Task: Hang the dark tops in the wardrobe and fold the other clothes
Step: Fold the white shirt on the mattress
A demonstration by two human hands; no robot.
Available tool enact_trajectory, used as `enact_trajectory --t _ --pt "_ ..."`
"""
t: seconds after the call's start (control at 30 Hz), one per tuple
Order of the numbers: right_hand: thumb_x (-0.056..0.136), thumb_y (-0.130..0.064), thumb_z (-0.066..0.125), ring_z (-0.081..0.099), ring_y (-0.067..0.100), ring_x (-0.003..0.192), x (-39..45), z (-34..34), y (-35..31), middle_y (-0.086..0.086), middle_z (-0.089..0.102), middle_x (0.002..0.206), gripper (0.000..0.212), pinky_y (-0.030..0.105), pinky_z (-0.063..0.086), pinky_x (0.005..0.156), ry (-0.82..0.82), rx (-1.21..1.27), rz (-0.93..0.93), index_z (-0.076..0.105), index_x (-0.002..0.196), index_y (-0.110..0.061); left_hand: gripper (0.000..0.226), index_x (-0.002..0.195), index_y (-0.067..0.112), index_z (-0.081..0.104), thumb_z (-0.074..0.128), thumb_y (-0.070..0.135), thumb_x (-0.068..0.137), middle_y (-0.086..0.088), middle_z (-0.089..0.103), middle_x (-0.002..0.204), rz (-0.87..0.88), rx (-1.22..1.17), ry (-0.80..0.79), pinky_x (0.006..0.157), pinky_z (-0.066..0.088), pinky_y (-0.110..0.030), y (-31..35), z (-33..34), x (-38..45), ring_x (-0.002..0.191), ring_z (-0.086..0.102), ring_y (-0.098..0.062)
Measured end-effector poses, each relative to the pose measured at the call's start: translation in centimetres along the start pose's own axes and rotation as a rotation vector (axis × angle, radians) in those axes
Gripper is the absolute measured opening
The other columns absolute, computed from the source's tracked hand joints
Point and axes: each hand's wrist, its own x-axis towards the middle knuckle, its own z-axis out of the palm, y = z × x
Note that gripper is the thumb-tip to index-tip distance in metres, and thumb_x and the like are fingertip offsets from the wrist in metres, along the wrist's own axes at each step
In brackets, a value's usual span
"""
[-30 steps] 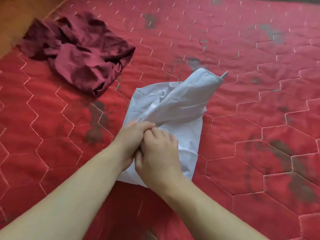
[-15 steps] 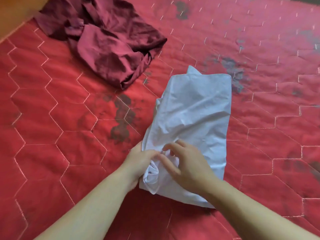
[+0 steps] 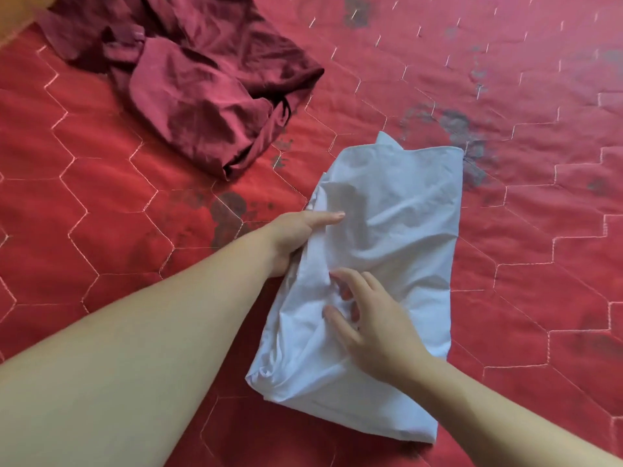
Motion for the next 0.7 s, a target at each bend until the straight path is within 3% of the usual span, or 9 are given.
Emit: enact_trajectory --t 0.1,0.17,0.23,0.33,0.4,0.47,0.57,0.63,0.7 --pt "0.087 -0.038 0.057 0.049 -0.001 0.078 -0.3 -0.4 -0.2 -0.020 0.045 0.099 0.036 0.033 0.051 0.073 0.087 0.092 -0.067 0.049 0.122 -0.035 0.026 0.100 0.008 0.075 0.056 0.012 0.083 -0.016 0.073 0.099 0.089 -0.078 -0.130 0.077 0.060 -0.039 0.8 -0.4 0.8 0.083 0.071 -0.029" --pt "0.086 -0.037 0.054 0.051 0.003 0.077 0.1 -1.1 -0.4 -0.018 0.046 0.097 0.034 0.034 0.051 0.070 0.180 0.127 -0.128 0.052 0.119 -0.029 0.033 0.108 0.006 0.074 0.052 0.012 0.084 -0.016 0.072 0.102 0.149 -0.182 -0.226 0.082 0.058 -0.040 1.1 -0.6 1.3 0.091 0.071 -0.029" --pt "0.085 -0.034 0.054 0.054 0.010 0.082 1.1 -2.3 -0.1 -0.009 0.051 0.102 0.037 0.038 0.051 0.073 0.270 0.110 -0.173 0.055 0.120 -0.021 0.039 0.127 0.003 0.062 0.046 0.009 0.092 -0.018 0.067 0.115 0.179 -0.213 -0.155 0.092 0.055 -0.044 1.3 -0.4 2.6 0.102 0.066 -0.033" --pt "0.083 -0.028 0.059 0.057 0.027 0.102 3.5 -4.1 1.5 0.007 0.056 0.116 0.045 0.046 0.048 0.085 0.361 -0.058 -0.160 0.059 0.125 -0.013 0.042 0.138 0.011 0.052 0.037 0.002 0.099 -0.015 0.063 0.123 0.217 -0.111 0.111 0.100 0.048 -0.047 0.7 -0.6 4.5 0.112 0.061 -0.034" --pt "0.086 -0.036 0.061 0.046 0.033 0.123 5.7 -5.1 2.5 0.010 0.046 0.139 0.054 0.051 0.042 0.095 0.318 -0.239 -0.048 0.051 0.137 -0.023 0.039 0.134 0.019 0.055 0.038 0.006 0.102 -0.009 0.063 0.125 0.232 -0.078 0.192 0.104 0.045 -0.045 0.2 -1.1 5.2 0.115 0.060 -0.030" --pt "0.087 -0.055 0.053 0.024 0.031 0.141 8.1 -5.5 3.4 0.004 0.021 0.158 0.065 0.054 0.035 0.103 0.184 -0.385 0.049 0.032 0.147 -0.040 0.033 0.123 0.029 0.057 0.042 0.010 0.102 -0.004 0.064 0.120 0.260 -0.005 0.289 0.101 0.047 -0.036 -0.4 -1.4 5.1 0.112 0.060 -0.023" --pt "0.082 -0.076 0.038 0.007 0.028 0.147 10.8 -5.0 4.1 -0.008 0.000 0.162 0.073 0.065 0.028 0.105 -0.027 -0.435 0.053 0.011 0.146 -0.054 0.025 0.115 0.023 0.060 0.048 0.009 0.099 -0.002 0.066 0.104 0.314 0.045 0.386 0.078 0.050 -0.025 -1.7 -0.7 3.4 0.097 0.061 -0.019" --pt "0.075 -0.084 0.029 0.001 0.030 0.148 11.4 -4.4 4.7 -0.009 -0.005 0.162 0.081 0.071 0.021 0.104 -0.122 -0.535 0.022 0.004 0.146 -0.054 0.024 0.117 0.015 0.060 0.056 0.007 0.094 -0.005 0.069 0.102 0.302 -0.025 0.322 0.077 0.054 -0.031 -3.1 -0.5 1.5 0.092 0.066 -0.021" --pt "0.072 -0.086 0.028 -0.002 0.031 0.148 11.4 -4.2 5.1 -0.008 -0.009 0.162 0.087 0.074 0.017 0.105 -0.160 -0.588 0.003 0.000 0.147 -0.052 0.033 0.118 0.020 0.060 0.067 0.012 0.087 -0.002 0.072 0.106 0.245 0.024 0.313 0.076 0.057 -0.035 -4.2 -1.2 -0.9 0.093 0.071 -0.019"
